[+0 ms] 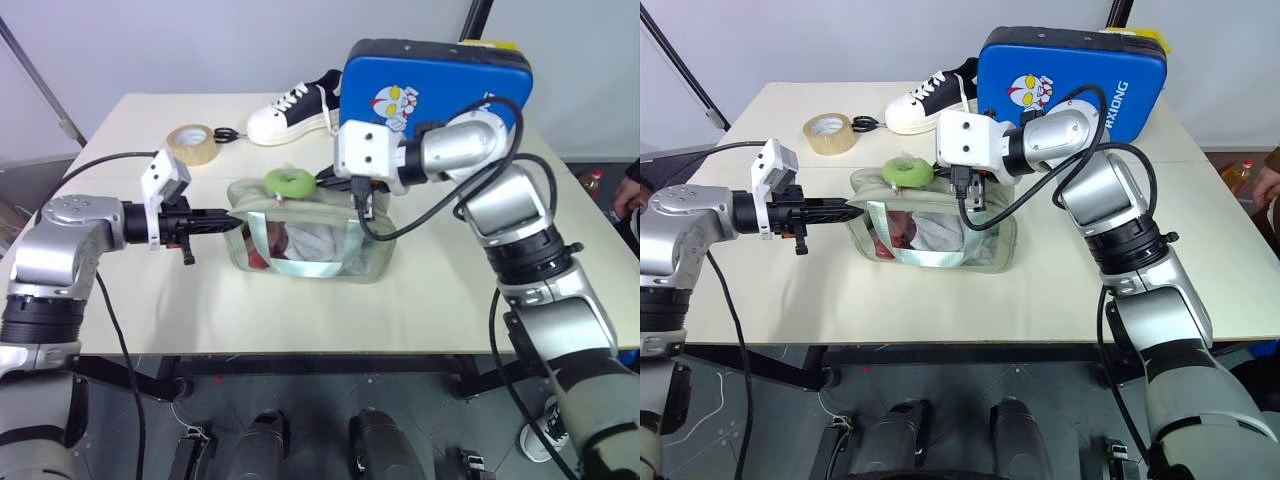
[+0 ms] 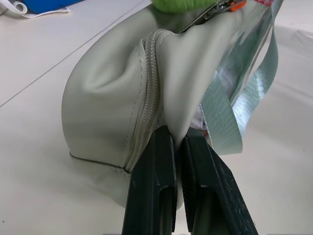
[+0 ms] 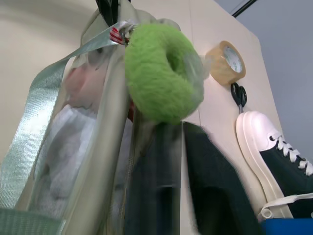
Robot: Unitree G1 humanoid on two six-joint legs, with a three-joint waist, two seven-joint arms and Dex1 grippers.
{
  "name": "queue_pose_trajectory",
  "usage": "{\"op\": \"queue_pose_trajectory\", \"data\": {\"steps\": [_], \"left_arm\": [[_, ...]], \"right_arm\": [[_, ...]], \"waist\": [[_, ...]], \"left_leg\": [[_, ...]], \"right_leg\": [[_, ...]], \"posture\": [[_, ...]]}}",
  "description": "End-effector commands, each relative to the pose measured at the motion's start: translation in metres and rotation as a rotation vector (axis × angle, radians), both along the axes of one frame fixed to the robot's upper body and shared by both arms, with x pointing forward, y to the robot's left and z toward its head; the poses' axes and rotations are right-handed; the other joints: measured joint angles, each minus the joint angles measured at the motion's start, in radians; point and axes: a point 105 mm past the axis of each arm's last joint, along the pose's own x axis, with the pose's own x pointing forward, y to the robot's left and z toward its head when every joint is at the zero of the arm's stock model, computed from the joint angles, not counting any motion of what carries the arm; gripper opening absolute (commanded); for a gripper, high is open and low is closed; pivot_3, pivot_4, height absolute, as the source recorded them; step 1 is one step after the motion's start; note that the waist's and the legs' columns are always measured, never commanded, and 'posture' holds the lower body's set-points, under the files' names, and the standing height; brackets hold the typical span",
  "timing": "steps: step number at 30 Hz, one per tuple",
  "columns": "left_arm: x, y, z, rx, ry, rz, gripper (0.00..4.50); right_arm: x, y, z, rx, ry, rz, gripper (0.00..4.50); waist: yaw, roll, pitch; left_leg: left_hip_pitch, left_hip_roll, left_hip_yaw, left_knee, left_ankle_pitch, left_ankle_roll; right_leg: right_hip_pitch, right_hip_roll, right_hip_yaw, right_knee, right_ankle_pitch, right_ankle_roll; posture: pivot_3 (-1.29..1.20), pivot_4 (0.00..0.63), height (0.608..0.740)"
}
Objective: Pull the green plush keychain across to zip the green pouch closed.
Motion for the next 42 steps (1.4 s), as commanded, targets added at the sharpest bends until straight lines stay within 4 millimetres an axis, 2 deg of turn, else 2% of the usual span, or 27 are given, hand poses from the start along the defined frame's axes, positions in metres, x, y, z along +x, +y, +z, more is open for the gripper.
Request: {"op": "queue_pose_trajectory", "data": {"steps": [1,5,8,10,16,23,32,33,34,36,40,41,42], "left_arm": [[-0.002,-0.003,-0.004,0.017,0.008,-0.015,0.0],[-0.002,-0.003,-0.002,0.017,0.005,-0.017,0.0],[-0.001,-0.005,-0.002,0.018,0.002,-0.022,0.0],[0.0,-0.005,-0.002,0.018,0.002,-0.025,0.0],[0.002,-0.008,-0.001,0.018,-0.002,-0.032,0.0],[0.0,-0.008,-0.001,0.013,-0.009,-0.034,0.0],[-0.002,-0.007,-0.003,0.01,-0.013,-0.029,0.0],[-0.002,-0.007,-0.003,0.01,-0.014,-0.028,0.0],[-0.003,-0.006,-0.003,0.01,-0.014,-0.027,0.0],[-0.004,-0.006,-0.004,0.01,-0.014,-0.025,0.0],[-0.004,-0.005,-0.004,0.011,-0.014,-0.019,0.0],[-0.004,-0.004,-0.005,0.011,-0.014,-0.018,0.0],[-0.004,-0.004,-0.005,0.012,-0.014,-0.018,0.0]], "right_arm": [[-0.009,-0.001,0.018,0.008,-0.055,0.025,2.42],[-0.015,-0.013,0.024,-0.007,-0.058,0.031,4.42],[-0.023,-0.021,0.04,0.029,-0.057,0.043,4.42],[-0.03,-0.013,0.046,0.057,-0.041,0.083,4.42],[-0.03,0.006,0.047,0.074,-0.04,0.103,4.42],[-0.037,0.017,0.041,0.102,0.001,0.134,4.42],[-0.005,0.016,0.012,0.025,0.01,-0.005,4.42],[-0.003,0.016,0.01,0.018,0.013,-0.011,3.87],[-0.001,0.016,0.008,0.014,0.021,-0.025,3.57],[0.003,0.016,0.005,0.01,0.032,-0.039,2.59],[0.0,0.016,0.008,0.046,0.073,-0.026,0.39],[-0.001,0.016,0.009,0.049,0.076,-0.024,0.06],[-0.002,0.015,0.01,0.05,0.076,-0.021,0.06]], "waist": [[0.0,0.0,0.0],[0.001,0.0,0.0],[0.001,0.0,0.0],[-0.001,0.0,0.0],[0.001,0.0,0.0],[0.002,0.0,0.0],[0.001,0.0,0.0],[0.001,0.0,0.0],[0.001,0.0,0.0],[0.0,0.0,0.0],[0.0,0.0,0.0],[0.0,0.0,0.0],[0.0,0.0,0.0]], "left_leg": [[0.0,0.0,0.0,0.0,0.0,0.0],[0.0,0.0,-0.001,0.0,0.0,0.0],[0.0,0.0,-0.001,-0.001,0.0,0.0],[0.0,0.0,-0.001,-0.001,0.0,0.0],[0.001,0.0,-0.001,-0.003,0.0,0.0],[0.0,0.0,-0.001,-0.003,0.0,0.0],[0.001,-0.001,-0.001,-0.004,0.0,0.0],[0.001,0.0,-0.001,-0.004,0.0,0.0],[0.001,-0.001,-0.001,-0.004,0.0,0.0],[0.001,0.0,-0.001,-0.004,0.0,0.0],[0.001,0.0,-0.001,-0.005,0.0,0.0],[0.001,0.0,-0.001,-0.005,0.0,0.0],[0.001,0.0,-0.001,-0.005,0.0,0.0]], "right_leg": [[0.0,0.0,0.0,-0.001,0.0,0.0],[0.002,0.0,-0.001,-0.004,0.0,0.0],[0.003,0.0,-0.002,-0.007,0.0,0.0],[0.004,-0.001,-0.002,-0.008,0.0,0.0],[0.004,0.0,-0.002,-0.008,0.0,0.0],[0.004,-0.001,-0.002,-0.009,0.0,0.001],[0.004,-0.001,-0.002,-0.009,0.0,0.001],[0.004,-0.001,-0.002,-0.009,0.0,0.001],[0.004,-0.001,-0.002,-0.009,0.0,0.001],[0.004,-0.001,-0.002,-0.009,0.0,0.001],[0.003,-0.001,-0.002,-0.009,0.0,0.001],[0.003,-0.001,-0.002,-0.009,0.0,0.001],[0.003,-0.001,-0.002,-0.009,0.0,0.001]], "posture": [[0.0,0.15,0.695],[0.0,0.15,0.695],[0.0,0.15,0.695],[0.0,0.15,0.695],[0.0,0.15,0.695],[0.0,0.15,0.695],[0.0,0.15,0.695],[0.0,0.15,0.695],[0.0,0.15,0.695],[0.0,0.15,0.695],[0.0,0.15,0.695],[0.0,0.15,0.695],[0.0,0.15,0.695]]}}
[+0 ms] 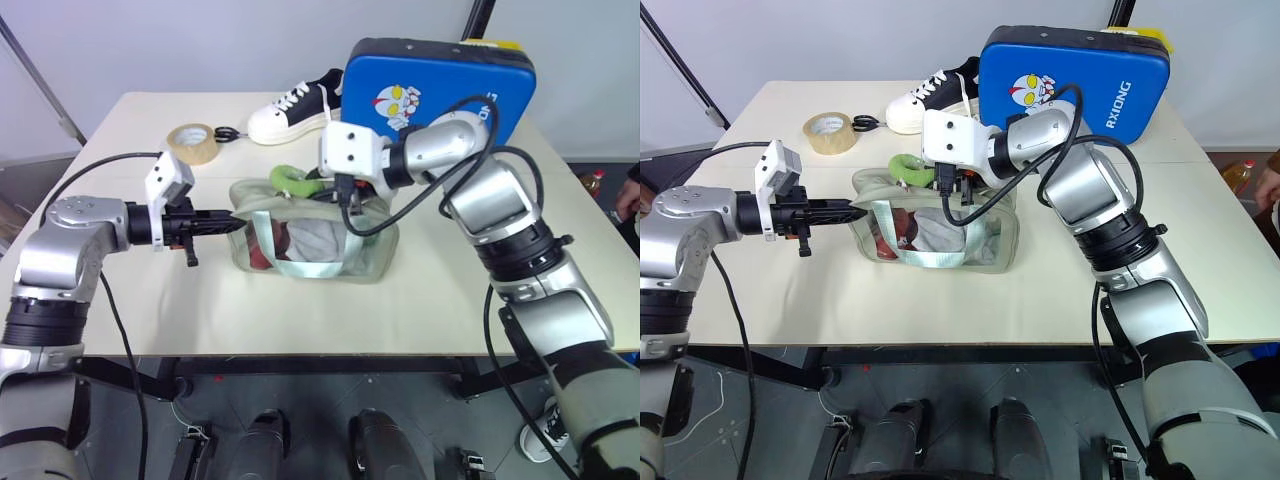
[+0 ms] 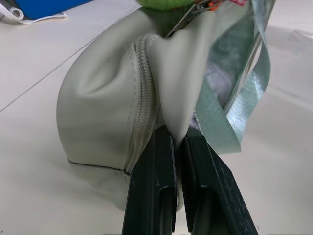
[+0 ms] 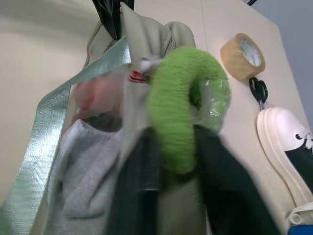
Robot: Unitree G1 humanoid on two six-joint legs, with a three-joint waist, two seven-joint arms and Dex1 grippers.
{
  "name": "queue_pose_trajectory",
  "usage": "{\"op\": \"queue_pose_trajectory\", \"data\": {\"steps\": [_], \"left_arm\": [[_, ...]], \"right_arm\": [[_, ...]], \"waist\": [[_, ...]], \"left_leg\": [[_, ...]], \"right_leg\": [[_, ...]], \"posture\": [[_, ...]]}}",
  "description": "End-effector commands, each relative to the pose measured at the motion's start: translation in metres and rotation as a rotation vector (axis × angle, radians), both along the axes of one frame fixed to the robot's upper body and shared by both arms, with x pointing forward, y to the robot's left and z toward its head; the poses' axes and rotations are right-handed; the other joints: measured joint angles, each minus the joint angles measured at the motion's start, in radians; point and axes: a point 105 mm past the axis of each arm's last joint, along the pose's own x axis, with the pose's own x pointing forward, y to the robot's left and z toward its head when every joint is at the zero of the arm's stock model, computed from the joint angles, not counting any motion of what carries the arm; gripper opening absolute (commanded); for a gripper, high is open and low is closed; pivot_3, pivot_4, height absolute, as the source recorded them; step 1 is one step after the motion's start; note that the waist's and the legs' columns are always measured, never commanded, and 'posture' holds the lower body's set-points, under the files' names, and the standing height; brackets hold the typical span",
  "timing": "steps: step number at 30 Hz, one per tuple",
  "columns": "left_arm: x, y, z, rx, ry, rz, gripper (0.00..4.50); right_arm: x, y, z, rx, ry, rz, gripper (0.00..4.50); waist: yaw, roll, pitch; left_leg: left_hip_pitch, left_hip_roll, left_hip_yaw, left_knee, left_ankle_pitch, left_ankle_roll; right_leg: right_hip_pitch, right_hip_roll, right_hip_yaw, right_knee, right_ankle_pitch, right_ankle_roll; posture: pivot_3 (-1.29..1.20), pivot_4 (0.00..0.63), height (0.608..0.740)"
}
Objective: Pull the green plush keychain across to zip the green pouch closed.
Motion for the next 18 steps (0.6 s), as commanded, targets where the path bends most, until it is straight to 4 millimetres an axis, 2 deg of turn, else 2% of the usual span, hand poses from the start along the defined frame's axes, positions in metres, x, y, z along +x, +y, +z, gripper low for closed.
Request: {"op": "queue_pose_trajectory", "data": {"steps": [1,7,10,13,17,18], "left_arm": [[-0.003,0.0,-0.005,0.012,0.01,-0.003,0.0],[-0.001,-0.001,-0.006,0.009,0.011,-0.004,0.0],[0.0,-0.001,-0.006,0.007,0.01,0.001,0.0],[0.001,0.001,-0.006,0.001,0.01,0.021,0.0],[0.0,0.006,-0.007,-0.01,0.016,0.05,0.0],[-0.001,0.007,-0.007,-0.012,0.018,0.053,0.0]], "right_arm": [[-0.006,0.0,0.017,0.039,-0.031,0.02,0.06],[-0.015,-0.007,0.025,0.087,0.005,0.036,0.06],[-0.012,-0.022,0.037,0.129,-0.003,-0.011,0.06],[-0.003,-0.063,0.04,0.11,-0.052,-0.144,0.06],[0.008,-0.15,0.033,-0.016,-0.135,-0.436,0.06],[0.009,-0.164,0.032,-0.038,-0.145,-0.485,0.06]], "waist": [[0.001,0.0,0.0],[0.001,0.0,0.0],[0.002,0.0,0.0],[0.011,0.0,0.0],[0.022,0.0,0.0],[0.022,0.0,0.0]], "left_leg": [[0.0,0.0,0.0,0.0,0.0,0.0],[0.0,0.0,0.0,0.0,0.0,0.0],[0.0,0.0,0.0,0.0,0.0,0.0],[0.0,0.0,0.0,0.0,0.0,0.0],[0.0,-0.001,0.001,-0.002,0.0,0.0],[0.0,-0.001,0.002,-0.002,0.0,0.0]], "right_leg": [[0.0,0.0,0.0,0.0,0.0,0.0],[0.0,0.0,0.0,0.0,0.0,0.0],[0.0,0.0,0.0,0.0,0.0,0.0],[0.0,-0.001,0.0,-0.001,0.0,0.0],[0.001,-0.003,-0.001,-0.004,0.0,0.0],[0.0,-0.003,0.0,-0.004,0.0,0.0]], "posture": [[0.0,0.15,0.695],[0.0,0.15,0.695],[0.0,0.15,0.695],[0.0,0.15,0.695],[0.0,0.15,0.695],[0.0,0.15,0.695]]}}
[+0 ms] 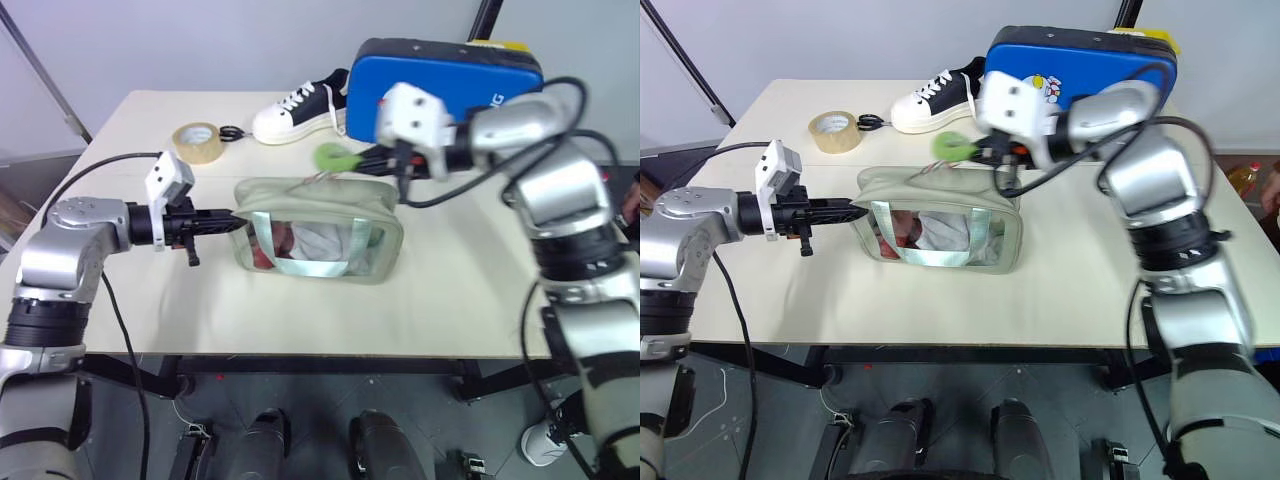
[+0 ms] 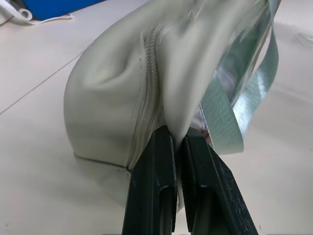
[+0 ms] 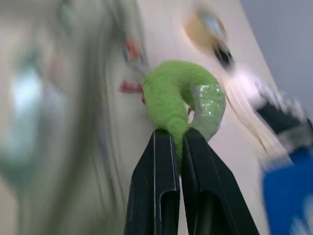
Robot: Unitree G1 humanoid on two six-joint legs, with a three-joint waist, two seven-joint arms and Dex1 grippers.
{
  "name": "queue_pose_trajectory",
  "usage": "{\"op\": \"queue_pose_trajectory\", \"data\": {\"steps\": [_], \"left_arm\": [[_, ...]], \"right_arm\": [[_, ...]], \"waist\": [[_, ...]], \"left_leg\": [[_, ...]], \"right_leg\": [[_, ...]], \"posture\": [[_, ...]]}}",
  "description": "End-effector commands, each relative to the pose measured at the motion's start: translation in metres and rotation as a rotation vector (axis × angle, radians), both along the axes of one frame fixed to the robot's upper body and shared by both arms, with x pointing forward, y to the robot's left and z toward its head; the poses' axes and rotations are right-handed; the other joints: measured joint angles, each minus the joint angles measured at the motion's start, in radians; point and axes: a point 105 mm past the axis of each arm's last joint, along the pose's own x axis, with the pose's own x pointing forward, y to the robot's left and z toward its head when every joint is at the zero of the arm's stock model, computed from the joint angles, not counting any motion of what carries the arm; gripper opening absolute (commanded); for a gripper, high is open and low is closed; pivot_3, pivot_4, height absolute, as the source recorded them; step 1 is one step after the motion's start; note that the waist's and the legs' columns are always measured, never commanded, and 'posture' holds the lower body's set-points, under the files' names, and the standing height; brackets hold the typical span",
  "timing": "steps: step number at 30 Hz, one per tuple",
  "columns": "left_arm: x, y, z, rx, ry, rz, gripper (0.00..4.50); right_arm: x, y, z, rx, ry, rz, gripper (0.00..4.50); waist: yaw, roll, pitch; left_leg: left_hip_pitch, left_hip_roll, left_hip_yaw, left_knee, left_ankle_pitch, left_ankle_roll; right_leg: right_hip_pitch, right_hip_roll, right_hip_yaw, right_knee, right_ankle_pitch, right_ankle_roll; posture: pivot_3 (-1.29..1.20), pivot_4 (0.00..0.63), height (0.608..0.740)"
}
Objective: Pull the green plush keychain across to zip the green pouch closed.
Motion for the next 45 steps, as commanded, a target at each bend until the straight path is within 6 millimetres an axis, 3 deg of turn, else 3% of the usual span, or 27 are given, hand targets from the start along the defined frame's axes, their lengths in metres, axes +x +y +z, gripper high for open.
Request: {"op": "queue_pose_trajectory", "data": {"steps": [1,5,7,11,12,15,19,24,26,29,35,37,40,45], "left_arm": [[-0.002,0.008,-0.006,0.005,0.024,0.042,0.0],[-0.003,0.01,-0.006,-0.014,0.032,0.061,0.0],[-0.003,0.01,-0.006,-0.017,0.034,0.069,0.0],[-0.003,0.012,-0.005,-0.023,0.031,0.083,0.0],[-0.003,0.012,-0.004,-0.023,0.031,0.083,0.0],[-0.002,0.012,-0.003,-0.024,0.03,0.086,0.0],[-0.001,0.009,-0.001,-0.03,0.029,0.081,0.0],[-0.001,0.008,0.0,-0.03,0.022,0.073,0.0],[-0.002,0.007,0.002,-0.031,0.013,0.067,0.0],[-0.003,0.003,0.004,-0.026,-0.001,0.037,0.0],[-0.008,-0.003,0.004,0.042,-0.052,-0.043,0.0],[-0.009,-0.003,0.006,0.061,-0.07,-0.064,0.0],[-0.01,-0.003,0.015,0.041,-0.069,-0.098,1.08],[-0.007,0.012,0.03,0.078,-0.133,-0.081,3.59]], "right_arm": [[0.002,-0.048,0.018,-0.048,-0.109,-0.172,0.06],[0.001,-0.116,-0.003,-0.18,-0.102,-0.404,0.06],[-0.008,-0.131,-0.026,-0.232,-0.052,-0.446,0.06],[-0.024,-0.138,-0.068,-0.331,0.033,-0.462,0.06],[-0.026,-0.134,-0.075,-0.324,0.05,-0.458,0.06],[-0.035,-0.097,-0.094,-0.232,0.116,-0.346,0.06],[-0.037,-0.05,-0.104,-0.097,0.154,-0.25,0.06],[-0.034,-0.017,-0.096,0.049,0.159,-0.203,0.06],[-0.035,-0.013,-0.09,0.085,0.165,-0.19,0.06],[-0.041,-0.022,-0.081,0.097,0.191,-0.188,1.04],[-0.054,-0.034,-0.061,0.172,0.225,-0.139,4.19],[-0.058,-0.036,-0.054,0.197,0.225,-0.113,4.45],[-0.06,-0.038,-0.047,0.218,0.228,-0.096,4.5],[-0.06,-0.035,-0.044,0.212,0.228,-0.071,4.5]], "waist": [[-0.001,0.0,0.0],[-0.006,0.001,0.0],[-0.002,0.001,0.0],[0.002,0.001,0.0],[0.002,0.001,0.0],[0.0,0.001,0.0],[-0.003,0.001,0.0],[0.001,0.001,0.0],[0.001,0.001,0.0],[0.004,0.001,0.0],[0.002,0.001,0.0],[0.002,0.001,0.0],[0.003,0.001,0.0],[0.001,0.0,0.0]], "left_leg": [[0.0,0.0,0.001,-0.001,0.0,0.0],[0.004,0.0,0.003,-0.005,0.0,0.0],[0.004,0.001,0.003,-0.005,0.0,0.0],[0.003,0.001,0.004,-0.005,0.0,0.0],[0.003,0.001,0.004,-0.005,0.0,0.0],[0.004,0.001,0.004,-0.005,0.001,0.001],[0.006,0.002,0.004,-0.005,0.001,0.001],[0.006,0.001,0.003,-0.005,0.001,0.001],[0.005,0.001,0.003,-0.005,0.001,0.001],[0.005,0.001,0.003,-0.005,0.001,0.001],[0.004,0.001,0.003,-0.005,0.001,0.001],[0.004,0.001,0.003,-0.006,0.001,0.001],[0.004,0.001,0.003,-0.005,0.001,0.001],[0.004,0.001,0.003,-0.005,0.001,0.001]], "right_leg": [[0.0,-0.001,0.0,0.0,0.0,0.0],[0.0,-0.001,0.002,0.0,0.0,0.0],[0.0,-0.001,0.002,0.0,0.0,0.0],[0.0,-0.002,0.003,-0.001,0.0,0.0],[0.0,-0.002,0.003,-0.001,0.0,0.0],[0.001,-0.002,0.003,-0.001,0.0,0.0],[0.002,-0.001,0.003,-0.001,0.0,0.0],[0.002,-0.001,0.003,-0.001,0.0,0.0],[0.002,-0.001,0.003,-0.001,0.0,0.0],[0.002,-0.001,0.002,-0.001,0.0,0.0],[0.002,-0.002,0.002,-0.002,0.0,0.0],[0.002,-0.001,0.002,-0.002,0.0,0.0],[0.002,-0.001,0.002,-0.002,0.0,0.0],[0.002,-0.001,0.002,-0.002,0.0,0.0]], "posture": [[0.0,0.15,0.695],[0.0,0.15,0.695],[0.0,0.15,0.695],[0.0,0.15,0.695],[0.0,0.15,0.695],[0.0,0.15,0.695],[0.0,0.15,0.695],[0.0,0.15,0.695],[0.0,0.15,0.695],[0.0,0.15,0.695],[0.0,0.15,0.695],[0.0,0.15,0.695],[0.0,0.15,0.695],[0.0,0.15,0.695]]}}
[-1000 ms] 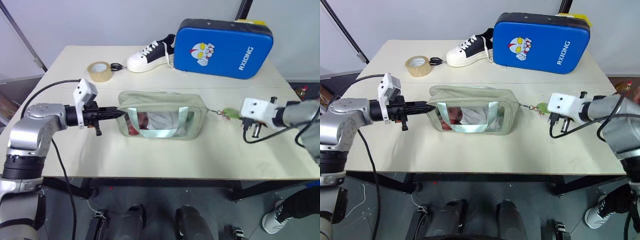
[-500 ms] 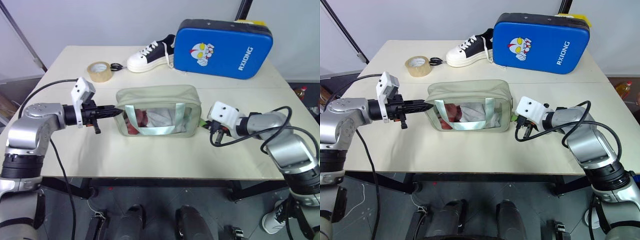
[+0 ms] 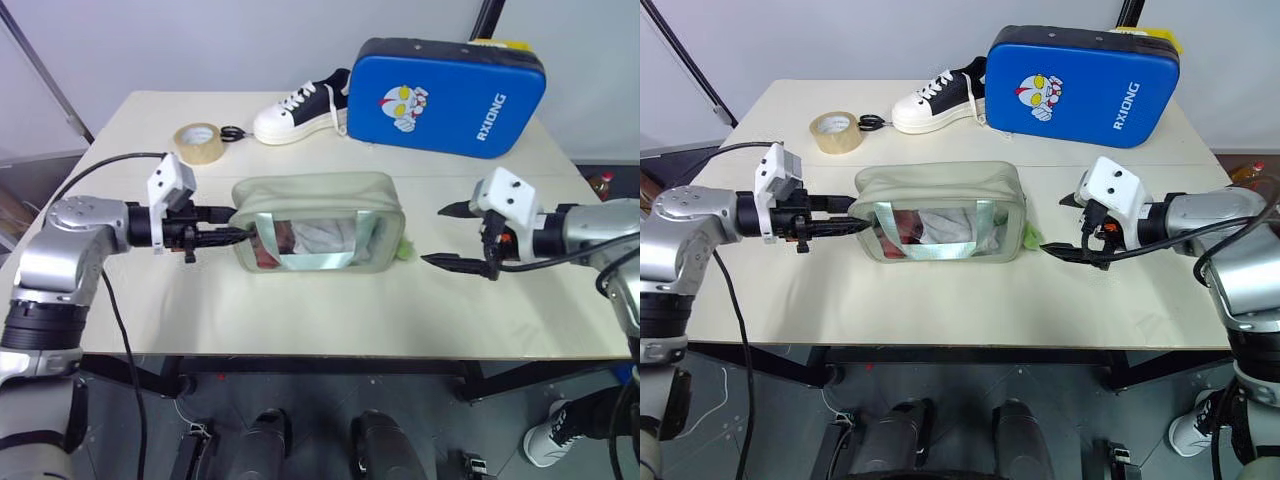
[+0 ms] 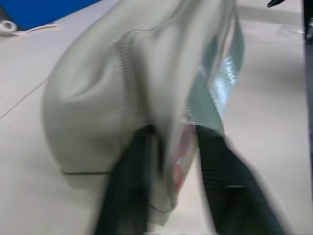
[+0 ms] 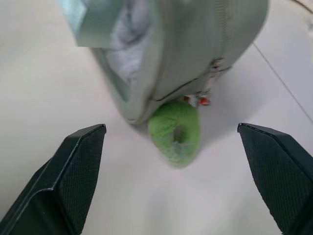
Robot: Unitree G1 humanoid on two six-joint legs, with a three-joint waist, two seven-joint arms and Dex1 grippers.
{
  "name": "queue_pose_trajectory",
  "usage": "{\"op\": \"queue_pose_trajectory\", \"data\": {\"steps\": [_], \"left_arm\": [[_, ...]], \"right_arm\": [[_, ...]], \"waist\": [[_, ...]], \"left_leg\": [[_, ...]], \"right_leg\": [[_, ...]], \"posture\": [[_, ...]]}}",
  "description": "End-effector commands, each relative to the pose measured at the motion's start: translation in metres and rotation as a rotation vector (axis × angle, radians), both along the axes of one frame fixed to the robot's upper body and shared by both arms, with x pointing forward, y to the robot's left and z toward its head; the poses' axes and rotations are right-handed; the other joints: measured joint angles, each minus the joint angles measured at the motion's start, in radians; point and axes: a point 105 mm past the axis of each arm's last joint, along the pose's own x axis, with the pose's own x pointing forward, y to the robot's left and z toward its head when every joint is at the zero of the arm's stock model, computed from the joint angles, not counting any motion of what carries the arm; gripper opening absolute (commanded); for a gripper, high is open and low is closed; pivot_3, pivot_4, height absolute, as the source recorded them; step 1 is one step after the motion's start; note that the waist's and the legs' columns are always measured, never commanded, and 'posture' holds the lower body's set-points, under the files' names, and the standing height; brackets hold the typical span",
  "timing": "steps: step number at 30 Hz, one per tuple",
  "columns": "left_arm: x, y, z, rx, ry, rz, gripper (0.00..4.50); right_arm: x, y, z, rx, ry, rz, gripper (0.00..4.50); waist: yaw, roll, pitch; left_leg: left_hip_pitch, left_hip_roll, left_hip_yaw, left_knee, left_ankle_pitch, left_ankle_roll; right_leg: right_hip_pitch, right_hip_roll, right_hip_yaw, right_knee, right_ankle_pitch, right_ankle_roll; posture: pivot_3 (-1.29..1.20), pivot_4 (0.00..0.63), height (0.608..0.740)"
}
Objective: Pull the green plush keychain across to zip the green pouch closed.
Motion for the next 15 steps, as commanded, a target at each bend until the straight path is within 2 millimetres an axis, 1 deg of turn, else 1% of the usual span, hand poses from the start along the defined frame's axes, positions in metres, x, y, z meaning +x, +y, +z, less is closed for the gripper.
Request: {"op": "queue_pose_trajectory", "data": {"steps": [1,2,4,8,11,15], "left_arm": [[0.001,0.018,0.026,0.026,-0.104,0.039,4.12],[0.002,0.023,0.029,0.032,-0.115,0.06,4.48],[-0.002,0.033,0.033,0.032,-0.1,0.079,4.48],[-0.02,0.051,0.036,0.043,-0.082,0.106,4.48],[-0.033,0.056,0.037,0.022,-0.063,0.131,4.48],[-0.048,0.057,0.035,-0.017,-0.042,0.158,4.48]], "right_arm": [[-0.001,0.002,0.017,0.0,-0.064,0.02,4.5],[-0.002,0.003,0.017,0.009,-0.064,0.023,4.5],[-0.004,0.004,0.018,0.024,-0.064,0.033,4.5],[-0.017,0.004,0.02,0.07,-0.06,0.067,4.5],[-0.022,-0.002,0.02,0.081,-0.057,0.063,4.5],[-0.027,-0.01,0.017,0.069,-0.033,0.047,4.5]], "waist": [[-0.001,0.0,0.0],[-0.002,0.0,0.0],[-0.002,0.0,0.0],[-0.002,0.0,0.0],[0.0,0.0,0.0],[0.003,0.0,0.0]], "left_leg": [[0.0,0.0,0.0,0.0,0.0,0.0],[0.0,0.0,0.0,0.0,0.0,0.0],[0.0,0.0,0.0,0.0,0.0,0.0],[-0.001,0.001,0.0,-0.001,0.0,0.0],[-0.001,0.001,0.0,-0.001,0.0,0.0],[-0.002,0.001,-0.001,0.0,0.0,0.0]], "right_leg": [[0.0,0.0,0.0,0.0,0.0,0.0],[0.0,0.0,0.0,0.0,0.0,0.0],[0.0,0.0,0.0,0.0,0.0,0.0],[-0.001,0.0,0.0,-0.001,0.0,0.0],[-0.001,-0.001,0.0,-0.002,0.0,0.0],[0.0,-0.002,-0.001,-0.004,0.0,0.0]], "posture": [[0.0,0.15,0.695],[0.0,0.15,0.695],[0.0,0.15,0.695],[0.0,0.15,0.695],[0.0,0.15,0.695],[0.0,0.15,0.695]]}}
